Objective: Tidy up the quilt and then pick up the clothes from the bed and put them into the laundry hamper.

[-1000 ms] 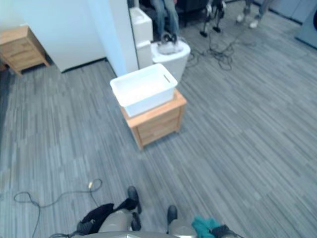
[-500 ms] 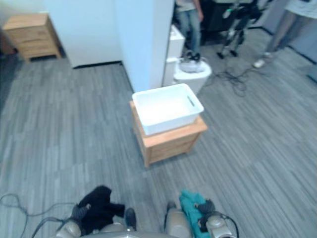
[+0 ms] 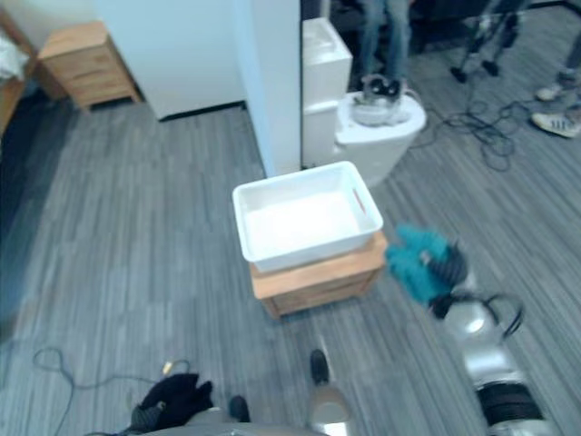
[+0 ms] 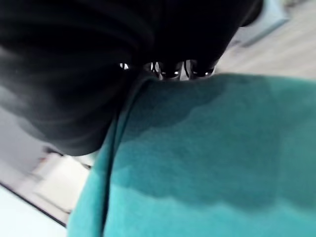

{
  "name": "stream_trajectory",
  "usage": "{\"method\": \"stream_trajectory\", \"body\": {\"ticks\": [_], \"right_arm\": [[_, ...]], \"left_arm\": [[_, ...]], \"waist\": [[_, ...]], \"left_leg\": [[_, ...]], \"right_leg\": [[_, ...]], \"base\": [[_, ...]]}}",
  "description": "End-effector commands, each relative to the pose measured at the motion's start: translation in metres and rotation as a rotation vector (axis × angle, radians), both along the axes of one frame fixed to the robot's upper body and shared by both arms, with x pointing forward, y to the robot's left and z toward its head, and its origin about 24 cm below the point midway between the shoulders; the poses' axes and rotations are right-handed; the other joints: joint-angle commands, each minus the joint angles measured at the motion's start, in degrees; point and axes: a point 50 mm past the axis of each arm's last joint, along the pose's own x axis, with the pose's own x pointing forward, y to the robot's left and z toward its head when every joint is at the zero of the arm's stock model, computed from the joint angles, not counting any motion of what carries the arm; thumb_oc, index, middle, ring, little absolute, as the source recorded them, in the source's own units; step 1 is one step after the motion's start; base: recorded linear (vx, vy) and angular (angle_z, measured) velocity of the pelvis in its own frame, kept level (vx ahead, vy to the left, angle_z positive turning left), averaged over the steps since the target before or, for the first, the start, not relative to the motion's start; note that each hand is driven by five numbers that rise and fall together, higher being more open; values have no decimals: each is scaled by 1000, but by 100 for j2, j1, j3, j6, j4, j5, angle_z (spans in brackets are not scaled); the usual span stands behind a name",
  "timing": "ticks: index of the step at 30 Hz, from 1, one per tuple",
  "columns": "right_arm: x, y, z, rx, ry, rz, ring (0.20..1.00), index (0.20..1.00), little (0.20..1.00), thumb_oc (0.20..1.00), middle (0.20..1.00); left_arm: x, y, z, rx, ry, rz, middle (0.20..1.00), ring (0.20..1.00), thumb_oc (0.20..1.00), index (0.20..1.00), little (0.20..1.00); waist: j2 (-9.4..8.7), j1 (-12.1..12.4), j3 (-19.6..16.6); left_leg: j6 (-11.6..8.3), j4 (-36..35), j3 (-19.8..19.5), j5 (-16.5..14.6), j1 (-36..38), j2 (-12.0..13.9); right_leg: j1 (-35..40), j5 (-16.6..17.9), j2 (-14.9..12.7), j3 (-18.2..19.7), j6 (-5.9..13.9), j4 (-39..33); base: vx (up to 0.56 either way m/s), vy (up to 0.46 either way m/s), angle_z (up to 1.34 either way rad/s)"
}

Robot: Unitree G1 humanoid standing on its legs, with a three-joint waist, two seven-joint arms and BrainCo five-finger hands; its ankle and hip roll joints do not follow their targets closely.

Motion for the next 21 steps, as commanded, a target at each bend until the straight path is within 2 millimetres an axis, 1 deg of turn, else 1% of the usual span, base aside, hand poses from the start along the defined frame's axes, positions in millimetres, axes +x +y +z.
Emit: {"method": "stream_trajectory", "body": {"ticks": [1, 2, 3, 4, 5, 6, 7, 8, 10, 11, 12, 13, 14, 15, 17, 18, 19, 21], "right_arm": [[22, 29, 68, -157, -278, 172, 200, 200, 200, 200, 200], [23, 40, 85, -218, -333, 230, 200, 200, 200, 200, 200], [23, 40, 85, -218, -333, 231, 200, 200, 200, 200, 200], [30, 65, 108, -315, -406, 329, 200, 200, 200, 200, 200], [30, 70, 119, -362, -439, 352, 200, 200, 200, 200, 200], [31, 70, 119, -363, -440, 353, 200, 200, 200, 200, 200], [38, 87, 134, -421, -469, 424, 200, 200, 200, 200, 200], [43, 94, 138, -431, -476, 445, 200, 200, 200, 200, 200], [60, 106, 146, -477, -457, 478, 200, 200, 200, 200, 200], [61, 108, 147, -479, -460, 483, 200, 200, 200, 200, 200], [77, 113, 148, -517, -413, 482, 200, 200, 200, 200, 200], [87, 112, 149, -524, -384, 457, 200, 200, 200, 200, 200], [88, 114, 150, -527, -387, 462, 200, 200, 200, 200, 200], [104, 100, 155, -551, -340, 370, 200, 200, 200, 200, 200], [117, 83, 156, -569, -287, 261, 200, 200, 200, 200, 200], [118, 84, 156, -570, -289, 263, 200, 200, 200, 200, 200], [124, 59, 157, -599, -246, 131, 200, 200, 200, 200, 200], [126, 37, 150, -588, -195, 26, 200, 200, 200, 200, 200]], "left_arm": [[15, 21, 9, 93, -28, -78, 200, 200, 200, 200, 200], [20, 16, 9, 82, -50, -102, 200, 200, 200, 200, 200], [20, 16, 9, 82, -50, -102, 200, 200, 200, 200, 200], [25, 12, 10, 80, -79, -139, 200, 200, 200, 200, 200], [30, 10, 11, 82, -97, -155, 200, 200, 200, 200, 200], [31, 10, 11, 81, -98, -153, 200, 200, 200, 200, 200], [35, 9, 13, 80, -117, -181, 200, 200, 200, 200, 200], [35, 8, 13, 81, -116, -190, 200, 200, 200, 200, 200], [36, 5, 13, 83, -127, -221, 200, 200, 200, 200, 200], [37, 5, 13, 81, -129, -215, 200, 200, 200, 200, 200], [42, 1, 14, 74, -158, -224, 200, 200, 200, 200, 200], [47, 0, 16, 71, -186, -219, 200, 200, 200, 200, 200], [47, 0, 16, 68, -188, -215, 200, 200, 200, 200, 200], [58, -2, 21, 59, -251, -200, 200, 200, 200, 200, 200], [68, -3, 27, 48, -322, -187, 200, 200, 200, 200, 200], [68, -3, 27, 47, -322, -185, 200, 200, 200, 200, 200], [84, -5, 38, 32, -435, -184, 200, 200, 200, 200, 200], [97, -9, 48, 9, -529, -171, 200, 200, 200, 200, 200]], "waist": [[-16, 196, -57], [11, 178, -79], [12, 176, -82], [48, 254, -109], [37, 288, -141], [43, 271, -137], [16, 358, -195], [11, 390, -206], [-25, 496, -212], [-13, 468, -202], [-26, 555, -162], [-33, 637, -112], [-21, 605, -109], [3, 739, 22], [86, 818, 97], [92, 801, 86], [218, 917, 189], [348, 973, 245]], "left_leg": [[236, -688, -92, -471, -4, 60], [222, -906, -55, -431, 95, 95], [222, -911, -56, -426, 93, 96], [270, -1096, -209, -376, 190, 35], [247, -1156, -239, -351, 205, 32], [246, -1157, -250, -349, 201, 32], [203, -1200, -170, -343, 203, 93], [196, -1200, -175, -340, 205, 102], [152, -1200, -194, -296, 199, 154], [150, -1200, -193, -296, 198, 156], [111, -1200, -200, -240, 139, 181], [87, -1200, -224, -185, 76, 188], [87, -1200, -229, -181, 65, 188], [30, -1200, -296, -96, -132, 195], [0, -1200, -389, -17, -363, 180], [0, -1200, -397, -13, -382, 180], [-54, -1200, -480, 83, -590, 168], [-98, -1200, -532, 145, -765, 152]], "right_leg": [[229, -1096, -12, 110, 613, 37], [242, -1114, 2, 22, 641, 26], [238, -1113, 2, 22, 640, 26], [189, -1100, 85, 25, 610, 28], [192, -1108, 87, -40, 603, 26], [193, -1110, 87, -51, 602, 26], [165, -1089, 83, -133, 616, 26], [153, -1082, 86, -125, 615, 26], [134, -1080, 80, -156, 620, 26], [133, -1079, 82, -155, 619, 26], [105, -1067, 68, -206, 628, 26], [54, -1042, 52, -245, 638, 26], [46, -1040, 53, -250, 638, 26], [-112, -991, 6, -367, 666, 26], [-279, -942, -21, -467, 687, 26], [-294, -941, -21, -474, 686, 26], [-443, -913, -36, -557, 704, 26], [-559, -898, -62, -629, 725, 26]], "base": [[82, -99, 72], [44, -53, 44], [120, -22, 37], [126, -10, 26], [127, -10, 14], [70, -56, -17], [63, -52, -8], [82, -68, -4], [43, -42, 4], [22, -48, 2], [-17, -44, 14], [-18, -44, 8], [-124, -51, 19], [-118, -44, 32], [-95, -37, 38], [-72, -26, 38], [-45, -25, 37], [-53, -24, 32]]}}
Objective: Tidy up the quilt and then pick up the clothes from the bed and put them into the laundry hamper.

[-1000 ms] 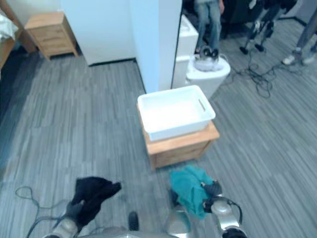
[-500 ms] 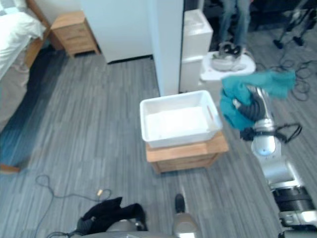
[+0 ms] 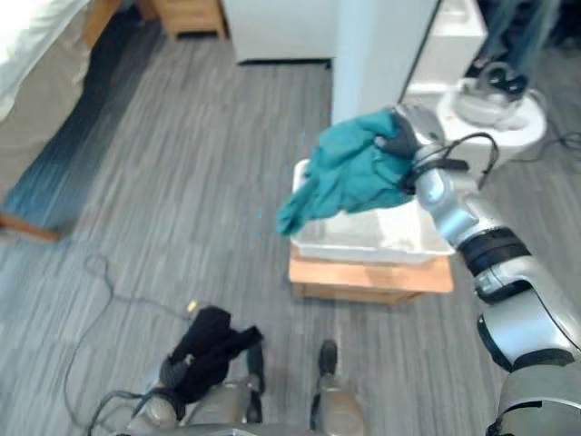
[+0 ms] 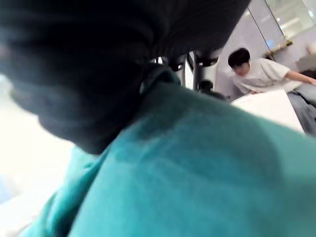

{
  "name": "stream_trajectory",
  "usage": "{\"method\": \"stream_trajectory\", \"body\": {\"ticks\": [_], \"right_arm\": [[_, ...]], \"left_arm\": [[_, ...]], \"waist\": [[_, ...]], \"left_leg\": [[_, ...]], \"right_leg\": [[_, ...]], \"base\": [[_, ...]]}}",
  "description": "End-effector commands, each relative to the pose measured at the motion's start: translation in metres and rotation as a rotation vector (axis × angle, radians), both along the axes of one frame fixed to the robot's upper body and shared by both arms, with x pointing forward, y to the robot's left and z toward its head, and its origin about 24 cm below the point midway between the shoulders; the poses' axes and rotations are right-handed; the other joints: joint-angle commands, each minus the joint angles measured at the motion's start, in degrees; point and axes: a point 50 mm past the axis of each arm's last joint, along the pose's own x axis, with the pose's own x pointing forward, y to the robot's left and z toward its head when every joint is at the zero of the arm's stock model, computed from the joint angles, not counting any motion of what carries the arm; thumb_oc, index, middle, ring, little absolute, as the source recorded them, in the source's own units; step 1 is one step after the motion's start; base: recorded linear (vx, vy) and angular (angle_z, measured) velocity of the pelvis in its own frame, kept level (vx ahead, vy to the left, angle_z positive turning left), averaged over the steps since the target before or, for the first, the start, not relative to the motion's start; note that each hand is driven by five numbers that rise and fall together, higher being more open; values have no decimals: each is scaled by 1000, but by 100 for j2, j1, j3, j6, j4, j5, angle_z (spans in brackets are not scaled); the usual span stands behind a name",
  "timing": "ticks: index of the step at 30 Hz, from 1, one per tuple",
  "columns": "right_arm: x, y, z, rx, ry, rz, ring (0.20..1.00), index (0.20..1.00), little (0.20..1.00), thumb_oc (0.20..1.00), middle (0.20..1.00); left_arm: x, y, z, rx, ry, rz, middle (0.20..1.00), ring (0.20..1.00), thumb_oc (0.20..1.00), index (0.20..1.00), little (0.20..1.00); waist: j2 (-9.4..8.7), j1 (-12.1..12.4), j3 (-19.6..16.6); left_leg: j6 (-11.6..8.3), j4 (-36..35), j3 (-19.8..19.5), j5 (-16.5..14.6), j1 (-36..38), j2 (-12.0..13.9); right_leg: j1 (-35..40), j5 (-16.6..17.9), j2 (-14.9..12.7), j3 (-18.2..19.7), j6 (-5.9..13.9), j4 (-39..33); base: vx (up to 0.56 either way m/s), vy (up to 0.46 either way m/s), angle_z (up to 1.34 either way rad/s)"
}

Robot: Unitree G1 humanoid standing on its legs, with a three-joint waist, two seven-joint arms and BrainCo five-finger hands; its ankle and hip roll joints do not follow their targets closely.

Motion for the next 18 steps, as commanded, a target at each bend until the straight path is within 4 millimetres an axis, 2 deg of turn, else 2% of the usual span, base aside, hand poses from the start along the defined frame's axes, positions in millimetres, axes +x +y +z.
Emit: {"method": "stream_trajectory", "body": {"ticks": [1, 2, 4, 5, 7, 10, 11, 12, 13, 14, 15, 16, 17, 18], "right_arm": [[2, -21, 34, -14, -143, -136, 200, 200, 200, 200, 200], [2, -21, 34, -13, -143, -136, 200, 200, 200, 200, 200], [-2, -45, 6, -52, -45, -260, 200, 200, 200, 200, 200], [-3, -49, -4, -103, 1, -285, 1000, 1000, 1000, 1000, 1000], [-8, -56, -22, -228, 90, -317, 1000, 1000, 1000, 1000, 1000], [-21, -58, -58, -302, 168, -309, 1000, 1000, 1000, 1000, 1000], [-21, -58, -58, -302, 169, -309, 1000, 1000, 1000, 1000, 1000], [-31, -64, -73, -298, 179, -324, 1000, 1000, 1000, 1000, 1000], [-57, -73, -97, -302, 186, -329, 1000, 1000, 1000, 1000, 1000], [-57, -73, -98, -301, 187, -331, 1000, 1000, 1000, 1000, 1000], [-70, -78, -104, -302, 179, -335, 1000, 1000, 1000, 1000, 1000], [-102, -89, -119, -298, 190, -354, 1000, 1000, 1000, 1000, 1000], [-105, -90, -120, -296, 193, -359, 1000, 1000, 1000, 1000, 1000], [-120, -92, -129, -284, 206, -361, 1000, 1000, 1000, 1000, 1000]], "left_arm": [[29, 19, 24, 25, -199, 37, 200, 200, 200, 200, 200], [29, 19, 24, 25, -199, 38, 200, 200, 200, 200, 200], [49, 14, 43, -55, -336, 95, 200, 200, 200, 200, 200], [56, 12, 51, -90, -386, 114, 200, 200, 200, 200, 200], [73, 10, 75, -169, -528, 140, 200, 200, 200, 200, 200], [92, 7, 127, -254, -783, 76, 200, 200, 200, 200, 200], [91, 7, 127, -254, -783, 76, 200, 200, 200, 200, 200], [95, 8, 145, -279, -864, 57, 200, 200, 200, 200, 200], [100, 20, 175, -258, -985, 30, 200, 200, 200, 200, 200], [100, 20, 175, -258, -983, 28, 200, 200, 200, 200, 200], [104, 27, 193, -236, -1054, 0, 200, 200, 200, 200, 200], [109, 37, 223, -186, -1159, -39, 200, 200, 200, 200, 200], [109, 36, 223, -188, -1156, -46, 200, 200, 200, 200, 200], [110, 40, 234, -166, -1200, -49, 200, 200, 200, 200, 200]], "waist": [[-57, 53, 119], [-57, 48, 110], [75, 99, 143], [101, 99, 151], [138, 74, 147], [119, -24, 113], [117, -22, 107], [86, -81, 70], [23, -234, -36], [18, -221, -42], [-14, -338, -83], [-95, -548, -186], [-103, -505, -199], [-131, -649, -249]], "left_leg": [[-633, -37, 20, -283, -70, 230], [-634, -37, 14, -281, -81, 230], [-695, -37, -8, -226, -160, 231], [-703, -37, -24, -214, -148, 232], [-710, -37, -50, -207, -94, 231], [-684, -37, -65, -277, 91, 243], [-684, -37, -65, -276, 86, 243], [-666, -37, -51, -323, 176, 249], [-616, -37, -13, -425, 331, 255], [-616, -37, -10, -425, 332, 254], [-592, -37, 12, -516, 457, 250], [-547, -37, 75, -641, 658, 260], [-544, -37, 77, -616, 644, 261], [-523, -37, 119, -704, 747, 266]], "right_leg": [[-44, -796, -418, 174, 687, -7], [-51, -796, -418, 167, 686, -7], [-44, -837, -442, 51, 699, -7], [-6, -852, -438, 28, 695, -7], [84, -900, -427, 4, 678, -7], [283, -970, -429, 38, 661, -7], [277, -969, -428, 39, 661, -7], [357, -995, -428, 59, 656, -7], [453, -1021, -439, 131, 655, -7], [453, -1021, -439, 134, 655, -7], [545, -1064, -444, 173, 658, -7], [673, -1102, -444, 247, 662, -7], [657, -1079, -442, 252, 658, -7], [725, -1119, -446, 301, 663, -7]], "base": [[-36, -9, 29], [-16, -7, 21], [14, -25, 20], [42, -31, 15], [45, -21, 17], [44, -10, 11], [59, -17, 5], [111, -28, 5], [111, -27, 0], [132, -18, 0], [135, -2, -3], [120, -4, 0], [125, 2, -13], [124, 19, -48]]}}
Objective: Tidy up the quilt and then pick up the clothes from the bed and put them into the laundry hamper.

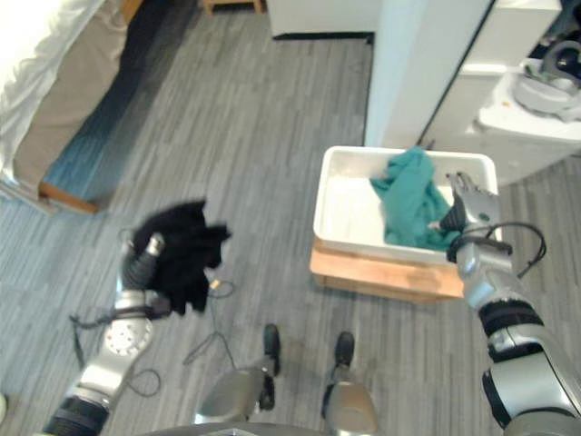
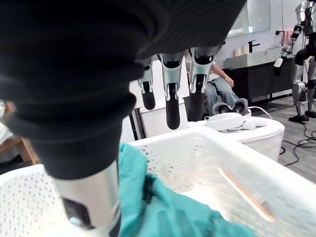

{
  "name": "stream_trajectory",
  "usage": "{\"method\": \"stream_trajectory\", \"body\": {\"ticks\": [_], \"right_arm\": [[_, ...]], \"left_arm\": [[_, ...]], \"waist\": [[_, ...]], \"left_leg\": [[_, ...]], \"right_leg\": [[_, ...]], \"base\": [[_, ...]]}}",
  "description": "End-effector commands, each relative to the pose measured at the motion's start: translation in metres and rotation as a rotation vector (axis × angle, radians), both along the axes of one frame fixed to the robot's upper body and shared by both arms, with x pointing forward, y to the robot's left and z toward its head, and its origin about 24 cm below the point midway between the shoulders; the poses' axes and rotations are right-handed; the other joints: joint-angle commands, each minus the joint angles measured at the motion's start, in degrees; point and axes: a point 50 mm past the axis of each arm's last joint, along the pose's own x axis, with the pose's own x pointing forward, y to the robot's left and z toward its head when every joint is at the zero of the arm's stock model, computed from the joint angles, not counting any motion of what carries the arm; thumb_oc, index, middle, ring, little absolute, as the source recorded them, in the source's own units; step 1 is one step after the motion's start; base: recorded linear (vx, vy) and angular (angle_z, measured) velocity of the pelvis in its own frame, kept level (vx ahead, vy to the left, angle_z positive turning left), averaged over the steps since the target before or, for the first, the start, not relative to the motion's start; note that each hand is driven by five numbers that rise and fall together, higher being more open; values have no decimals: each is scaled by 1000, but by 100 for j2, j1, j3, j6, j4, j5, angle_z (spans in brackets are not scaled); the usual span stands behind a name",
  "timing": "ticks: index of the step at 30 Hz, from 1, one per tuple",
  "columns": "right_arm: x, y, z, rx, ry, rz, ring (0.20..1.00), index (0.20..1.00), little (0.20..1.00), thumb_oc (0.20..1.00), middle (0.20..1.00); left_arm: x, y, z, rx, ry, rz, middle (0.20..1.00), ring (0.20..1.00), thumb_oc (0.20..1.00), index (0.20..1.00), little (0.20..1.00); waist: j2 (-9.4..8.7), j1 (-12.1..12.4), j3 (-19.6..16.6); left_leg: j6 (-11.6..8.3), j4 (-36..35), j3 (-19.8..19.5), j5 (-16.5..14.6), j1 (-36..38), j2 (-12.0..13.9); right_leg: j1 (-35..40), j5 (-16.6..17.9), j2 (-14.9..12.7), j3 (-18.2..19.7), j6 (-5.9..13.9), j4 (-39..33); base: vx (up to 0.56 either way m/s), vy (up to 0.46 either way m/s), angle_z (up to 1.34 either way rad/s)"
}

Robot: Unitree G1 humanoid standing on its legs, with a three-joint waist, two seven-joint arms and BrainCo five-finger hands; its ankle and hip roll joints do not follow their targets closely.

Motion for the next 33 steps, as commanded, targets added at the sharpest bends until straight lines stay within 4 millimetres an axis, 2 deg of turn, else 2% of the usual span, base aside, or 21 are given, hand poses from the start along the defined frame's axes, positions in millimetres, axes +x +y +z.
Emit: {"method": "stream_trajectory", "body": {"ticks": [1, 4, 5, 6, 7, 8, 11, 12, 13, 15, 16, 18, 20, 24, 25, 30, 31, 32, 33], "right_arm": [[-54, -22, -24, -129, 59, -74, 1000, 1000, 1000, 1000, 1000], [-89, -26, -53, -103, 106, -152, 1000, 1000, 1000, 1000, 1000], [-89, -26, -53, -102, 105, -153, 1000, 1000, 1000, 1000, 1000], [-102, -25, -73, -58, 144, -210, 1000, 1000, 1000, 1000, 1000], [-102, -25, -73, -57, 143, -211, 1000, 1000, 1000, 1000, 1000], [-114, -19, -94, 4, 197, -240, 1000, 1000, 1000, 1000, 1000], [-134, -4, -128, 96, 317, -256, 1000, 1000, 1000, 1000, 1000], [-133, -3, -128, 98, 315, -256, 1000, 1000, 1000, 1000, 1000], [-150, 6, -152, 141, 426, -272, 1000, 1000, 1000, 1000, 1000], [-171, 15, -177, 197, 548, -320, 1000, 1000, 1000, 1000, 1000], [-199, 24, -203, 212, 729, -375, 1000, 1000, 1000, 1000, 1000], [-198, 25, -204, 214, 727, -373, 1000, 1000, 1000, 1000, 1000], [-226, 28, -218, 215, 884, -446, 1000, 1000, 1000, 1000, 1000], [-239, 28, -223, 259, 940, -517, 1000, 1000, 1000, 1000, 1000], [-234, 14, -218, 266, 927, -579, 1000, 1000, 1000, 1000, 1000], [-234, 14, -218, 267, 925, -580, 1000, 1000, 1000, 1000, 1000], [-227, 8, -214, 277, 890, -619, 1000, 1000, 1000, 1000, 1000], [-220, 6, -212, 296, 855, -636, 1000, 1000, 1000, 1000, 1000], [-218, 6, -212, 305, 846, -635, 1000, 1000, 1000, 1000, 1000]], "left_arm": [[10, 9, 48, 39, -235, 16, 200, 200, 200, 200, 200], [21, 0, 71, 39, -327, -2, 200, 200, 200, 200, 200], [21, -1, 71, 40, -328, -3, 200, 200, 200, 200, 200], [29, -9, 80, 51, -353, -14, 200, 200, 200, 200, 200], [30, -10, 80, 52, -354, -14, 200, 200, 200, 200, 200], [43, -23, 87, 55, -367, -41, 200, 200, 200, 200, 200], [63, -33, 89, 22, -342, -40, 200, 200, 200, 200, 200], [64, -32, 90, 23, -345, -39, 200, 200, 200, 200, 200], [76, -41, 93, 61, -327, -53, 200, 200, 200, 200, 200], [86, -52, 102, 91, -341, -71, 200, 200, 200, 200, 200], [89, -62, 108, 98, -358, -95, 200, 200, 200, 200, 200], [89, -61, 108, 101, -360, -94, 200, 200, 200, 200, 200], [91, -73, 115, 85, -380, -124, 200, 200, 200, 200, 200], [102, -87, 110, 90, -329, -143, 200, 200, 200, 200, 200], [111, -98, 94, 140, -236, -158, 200, 200, 200, 200, 200], [111, -99, 95, 140, -238, -159, 200, 200, 200, 200, 200], [125, -99, 73, 217, -123, -88, 200, 200, 200, 200, 200], [135, -73, 33, 324, 104, 50, 1000, 1000, 1000, 1000, 1000], [136, -66, 29, 343, 129, 78, 1000, 1000, 1000, 1000, 1000]], "waist": [[-407, -732, -783], [-451, -1093, -932], [-455, -1075, -930], [-453, -1291, -997], [-457, -1274, -996], [-453, -1511, -1051], [-453, -1789, -1084], [-461, -1775, -1078], [-452, -1928, -1056], [-417, -2055, -1017], [-390, -2078, -1007], [-396, -2069, -1015], [-363, -2121, -976], [-320, -2191, -859], [-294, -2149, -812], [-289, -2149, -809], [-247, -2232, -678], [-214, -2299, -583], [-216, -2300, -589]], "left_leg": [[-429, -22, 368, -718, 499, 292], [-397, -22, 579, -851, 708, 304], [-398, -22, 590, -824, 693, 308], [-375, -22, 735, -888, 789, 319], [-376, -22, 747, -860, 771, 325], [-355, -22, 937, -919, 879, 340], [-345, -22, 1223, -950, 1029, 355], [-350, -22, 1237, -923, 1013, 362], [-356, -22, 1355, -923, 1054, 369], [-357, -22, 1449, -947, 1090, 358], [-364, -22, 1485, -948, 1098, 357], [-371, -22, 1500, -921, 1070, 366], [-375, -22, 1507, -942, 1093, 353], [-388, -22, 1501, -872, 998, 353], [-390, -22, 1468, -852, 924, 330], [-389, -22, 1461, -851, 915, 329], [-382, -22, 1468, -838, 824, 287], [-393, -22, 1524, -810, 723, 275], [-403, -22, 1545, -789, 687, 281]], "right_leg": [[266, -1013, -406, 540, 620, -9], [319, -1027, -372, 811, 630, -9], [298, -999, -366, 824, 623, -9], [288, -1002, -333, 999, 630, -9], [263, -973, -327, 1014, 622, -9], [235, -961, -288, 1209, 641, -9], [199, -914, -238, 1477, 657, -9], [175, -887, -229, 1493, 647, -9], [130, -845, -209, 1596, 666, -9], [95, -832, -198, 1687, 698, -9], [64, -817, -186, 1708, 710, -9], [28, -790, -174, 1724, 698, -9], [48, -821, -183, 1731, 713, -9], [-59, -761, -202, 1759, 705, -9], [-93, -763, -232, 1712, 701, -9], [-98, -763, -234, 1705, 701, -9], [-182, -738, -279, 1697, 727, -9], [-312, -695, -276, 1700, 739, -9], [-357, -666, -263, 1713, 735, -9]], "base": [[161, 23, -40], [88, 21, -29], [31, 24, -72], [-6, 14, -58], [47, 32, -64], [22, 10, -62], [52, 13, -63], [14, 5, -73], [-21, -5, -61], [-4, 9, -29], [-7, -12, -21], [-6, -16, -25], [6, -7, -12], [-42, -26, -4], [-34, -27, -13], [-17, -2, 5], [-103, 13, 6], [-112, 2, 5], [-65, -34, -6]]}}
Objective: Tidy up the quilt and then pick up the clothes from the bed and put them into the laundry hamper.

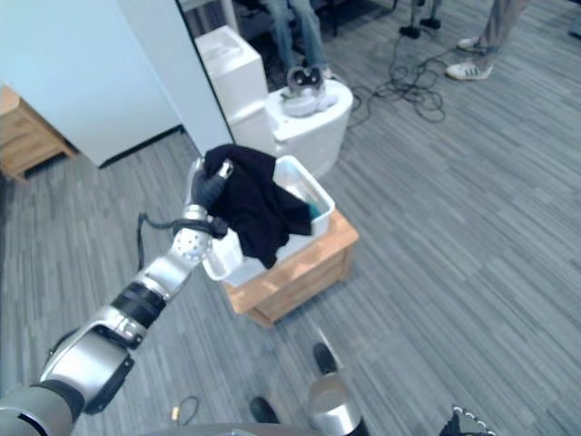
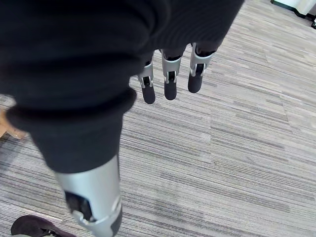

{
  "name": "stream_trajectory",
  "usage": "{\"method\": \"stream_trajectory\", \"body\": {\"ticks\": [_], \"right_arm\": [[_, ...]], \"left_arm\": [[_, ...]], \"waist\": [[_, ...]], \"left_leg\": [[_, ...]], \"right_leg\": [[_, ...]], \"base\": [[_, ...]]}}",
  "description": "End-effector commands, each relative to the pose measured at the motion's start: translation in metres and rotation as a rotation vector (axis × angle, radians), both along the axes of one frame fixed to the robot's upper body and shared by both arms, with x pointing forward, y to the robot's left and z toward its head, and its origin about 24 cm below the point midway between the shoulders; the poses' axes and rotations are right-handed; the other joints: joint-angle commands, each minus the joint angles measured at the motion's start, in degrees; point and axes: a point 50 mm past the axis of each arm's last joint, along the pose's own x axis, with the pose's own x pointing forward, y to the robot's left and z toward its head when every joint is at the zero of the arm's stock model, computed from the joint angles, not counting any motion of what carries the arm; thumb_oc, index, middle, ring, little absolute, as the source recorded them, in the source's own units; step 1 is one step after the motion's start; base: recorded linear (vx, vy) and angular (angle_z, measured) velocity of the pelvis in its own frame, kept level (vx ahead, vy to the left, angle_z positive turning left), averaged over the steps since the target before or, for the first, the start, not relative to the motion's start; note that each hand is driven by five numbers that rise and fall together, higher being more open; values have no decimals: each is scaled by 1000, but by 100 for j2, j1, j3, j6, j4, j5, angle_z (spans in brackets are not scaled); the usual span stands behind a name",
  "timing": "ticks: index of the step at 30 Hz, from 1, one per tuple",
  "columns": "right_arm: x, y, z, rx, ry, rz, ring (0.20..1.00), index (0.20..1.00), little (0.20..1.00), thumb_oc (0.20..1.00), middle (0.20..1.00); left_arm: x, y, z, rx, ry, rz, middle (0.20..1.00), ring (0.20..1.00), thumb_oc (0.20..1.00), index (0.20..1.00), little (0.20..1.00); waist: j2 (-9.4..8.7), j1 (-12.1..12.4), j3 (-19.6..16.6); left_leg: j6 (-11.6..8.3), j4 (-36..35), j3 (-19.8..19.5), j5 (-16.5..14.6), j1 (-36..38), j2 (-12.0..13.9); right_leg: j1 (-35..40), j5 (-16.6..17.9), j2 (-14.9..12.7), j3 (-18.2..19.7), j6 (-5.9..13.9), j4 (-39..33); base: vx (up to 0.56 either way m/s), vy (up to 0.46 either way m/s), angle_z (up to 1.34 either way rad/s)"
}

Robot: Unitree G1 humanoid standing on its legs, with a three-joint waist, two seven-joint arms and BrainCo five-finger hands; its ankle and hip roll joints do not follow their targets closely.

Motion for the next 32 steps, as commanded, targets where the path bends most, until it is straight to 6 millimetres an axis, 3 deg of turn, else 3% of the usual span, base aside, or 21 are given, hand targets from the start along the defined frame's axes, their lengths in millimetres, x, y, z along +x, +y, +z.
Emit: {"method": "stream_trajectory", "body": {"ticks": [1, 5, 10, 15, 17, 21, 22, 23, 25, 26, 27, 28, 29, 30, 31, 32], "right_arm": [[-3, -9, 4, -22, -18, -70, 1000, 1000, 1000, 1000, 1000], [-11, 0, -3, 36, -1, -79, 1000, 1000, 1000, 1000, 1000], [-25, 6, -9, 148, -11, -248, 1000, 1000, 1000, 1000, 1000], [-29, 16, -15, 231, 2, -312, 1000, 1000, 1000, 1000, 1000], [-24, 25, -19, 264, 25, -280, 1000, 1000, 1000, 1000, 1000], [-4, 37, -21, 281, 15, -181, 1000, 1000, 1000, 1000, 1000], [-4, 37, -21, 281, 15, -181, 1000, 1000, 1000, 1000, 1000], [10, 44, -21, 300, -10, -145, 1000, 1000, 1000, 1000, 1000], [30, 51, -19, 323, -63, -108, 1000, 1000, 1000, 1000, 1000], [35, 54, -18, 333, -74, -97, 1000, 1000, 1000, 1000, 1000], [35, 54, -18, 333, -74, -97, 1000, 1000, 1000, 1000, 1000], [44, 59, -17, 351, -104, -85, 1000, 1000, 1000, 1000, 1000], [59, 66, -15, 383, -154, -77, 1000, 1000, 1000, 1000, 1000], [59, 66, -15, 383, -154, -77, 1000, 1000, 1000, 1000, 1000], [71, 75, -13, 415, -185, -74, 1000, 1000, 1000, 1000, 1000], [76, 77, -12, 422, -198, -65, 1000, 1000, 1000, 1000, 1000]], "left_arm": [[24, 61, -3, 183, 111, 305, 1000, 1000, 1000, 1000, 1000], [20, 89, -15, 236, 183, 410, 1000, 1000, 1000, 1000, 1000], [13, 104, -18, 320, 200, 353, 1000, 1000, 1000, 1000, 1000], [-17, 131, -53, 213, 315, 361, 1000, 1000, 1000, 1000, 1000], [-49, 148, -89, 95, 438, 411, 1000, 1000, 1000, 1000, 1000], [-109, 164, -145, -33, 641, 495, 1000, 1000, 1000, 1000, 1000], [-109, 164, -145, -33, 641, 496, 1000, 1000, 1000, 1000, 1000], [-142, 166, -173, -52, 767, 537, 1000, 1000, 1000, 1000, 1000], [-182, 166, -202, -38, 927, 581, 1000, 1000, 1000, 1000, 1000], [-197, 165, -211, -29, 992, 594, 1000, 1000, 1000, 1000, 1000], [-197, 165, -211, -29, 992, 594, 1000, 1000, 1000, 1000, 1000], [-217, 164, -223, -4, 1078, 607, 1000, 1000, 1000, 1000, 1000], [-254, 159, -240, 13, 1227, 637, 1000, 1000, 1000, 1000, 1000], [-254, 159, -240, 13, 1227, 637, 1000, 1000, 1000, 1000, 1000], [-286, 152, -251, 25, 1350, 651, 1000, 1000, 1000, 1000, 1000], [-295, 150, -253, 27, 1384, 659, 1000, 1000, 1000, 1000, 1000]], "waist": [[-282, -136, 88], [-371, -62, 42], [-427, 178, -53], [-508, 479, -154], [-606, 674, -235], [-720, 952, -340], [-718, 953, -354], [-774, 1081, -406], [-829, 1182, -426], [-846, 1225, -452], [-845, 1223, -457], [-877, 1277, -468], [-914, 1366, -490], [-913, 1366, -494], [-937, 1453, -529], [-939, 1479, -541]], "left_leg": [[-453, 14, 66, -294, 238, 338], [-475, 14, 45, -288, 252, 391], [-492, 14, -82, -297, 351, 439], [-487, 14, -188, -335, 548, 456], [-483, 14, -253, -349, 631, 464], [-460, 14, -381, -364, 676, 459], [-463, 14, -378, -352, 656, 464], [-448, 14, -443, -369, 665, 460], [-426, 14, -502, -393, 708, 454], [-424, 14, -514, -387, 689, 453], [-424, 14, -515, -388, 685, 453], [-412, 14, -547, -404, 694, 444], [-387, 14, -591, -429, 702, 424], [-387, 14, -591, -429, 697, 424], [-357, 14, -643, -451, 694, 408], [-348, 14, -660, -457, 690, 398]], "right_leg": [[60, -822, -265, 96, 544, 25], [96, -825, -243, 16, 524, 25], [328, -888, -230, -149, 488, 25], [616, -972, -203, -258, 451, 25], [758, -1023, -194, -336, 423, 25], [884, -1043, -194, -435, 391, 25], [862, -1032, -189, -431, 385, 25], [906, -1049, -195, -478, 373, 25], [984, -1073, -204, -527, 362, 25], [976, -1066, -200, -535, 354, 25], [972, -1066, -200, -536, 354, 25], [996, -1078, -207, -548, 348, 25], [1026, -1080, -227, -575, 351, 25], [1021, -1080, -227, -574, 351, 25], [1048, -1080, -240, -602, 350, 25], [1052, -1084, -243, -610, 350, 27]], "base": [[-20, -46, -20], [-5, -46, -8], [20, -51, 12], [26, -16, 11], [17, -9, 14], [0, 21, 28], [-10, 45, 27], [1, 27, 22], [-8, 59, 27], [-20, 48, 20], [-15, 36, 16], [-10, 70, 17], [-10, 69, 12], [-16, 90, 12], [-13, 64, 13], [-20, 96, 16]]}}
